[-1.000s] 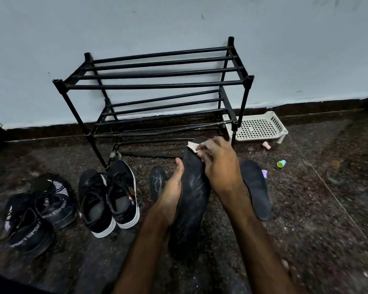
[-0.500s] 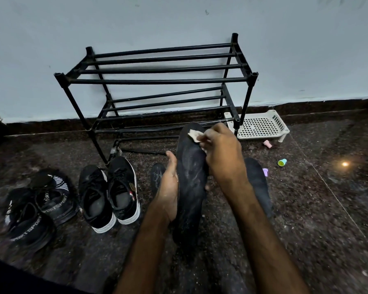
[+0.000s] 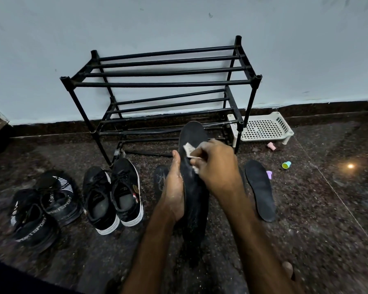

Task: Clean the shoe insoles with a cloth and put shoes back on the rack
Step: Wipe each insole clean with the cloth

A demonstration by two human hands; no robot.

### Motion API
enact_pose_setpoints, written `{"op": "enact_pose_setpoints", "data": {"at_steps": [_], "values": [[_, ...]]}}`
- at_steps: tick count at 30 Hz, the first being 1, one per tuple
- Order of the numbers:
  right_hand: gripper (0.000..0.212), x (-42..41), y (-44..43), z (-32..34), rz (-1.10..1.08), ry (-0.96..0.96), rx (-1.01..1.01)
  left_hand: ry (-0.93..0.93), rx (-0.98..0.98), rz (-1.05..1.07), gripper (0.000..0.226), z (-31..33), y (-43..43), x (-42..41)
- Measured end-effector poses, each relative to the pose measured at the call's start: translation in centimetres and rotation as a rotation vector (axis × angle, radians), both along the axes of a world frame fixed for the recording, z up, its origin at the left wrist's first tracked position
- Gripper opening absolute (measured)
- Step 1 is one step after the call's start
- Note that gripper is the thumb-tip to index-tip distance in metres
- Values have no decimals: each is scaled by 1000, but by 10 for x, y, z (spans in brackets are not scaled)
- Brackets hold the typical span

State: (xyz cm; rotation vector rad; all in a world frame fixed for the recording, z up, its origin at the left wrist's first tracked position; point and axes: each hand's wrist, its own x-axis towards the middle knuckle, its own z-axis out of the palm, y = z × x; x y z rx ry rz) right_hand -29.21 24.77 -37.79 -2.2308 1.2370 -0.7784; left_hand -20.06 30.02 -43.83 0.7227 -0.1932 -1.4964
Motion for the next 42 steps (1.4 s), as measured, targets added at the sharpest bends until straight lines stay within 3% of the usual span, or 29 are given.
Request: {"op": "enact_pose_setpoints", "data": {"at_steps": [3, 7, 10, 14, 18, 20, 23, 28, 33, 38, 42], "values": [[11, 12, 0, 4, 38, -113, -37, 12, 6, -2, 67, 2, 0, -1], [14, -4, -13, 3, -130, -78, -48, -38, 17, 8, 70, -6, 0, 4], [9, -3, -2, -2, -38, 0, 16, 31, -43, 29, 69, -4, -4, -3], [11, 13, 0, 3, 22, -102, -53, 71, -72, 9, 69, 1, -5, -2], [11, -5, -7, 5, -156, -16, -48, -31, -16, 11, 68, -1, -2, 0], [10, -6, 0, 7, -138, 62, -16, -5, -41, 20, 67, 0, -3, -5], [9, 7, 4, 12, -34, -3, -14, -7, -50, 27, 62, 3, -6, -12], [13, -12, -12, 17, -182, -39, -2, -104, -27, 23, 70, 5, 0, -3], [12, 1, 2, 18, 39, -50, 56, -9, -64, 34, 66, 11, -4, -9], [10, -9, -5, 18, -165, -101, 20, -103, -71, 31, 70, 11, 1, -4], [12, -8, 7, 17, 72, -121, 194, -54, -86, 42, 74, 15, -3, -5]]}}
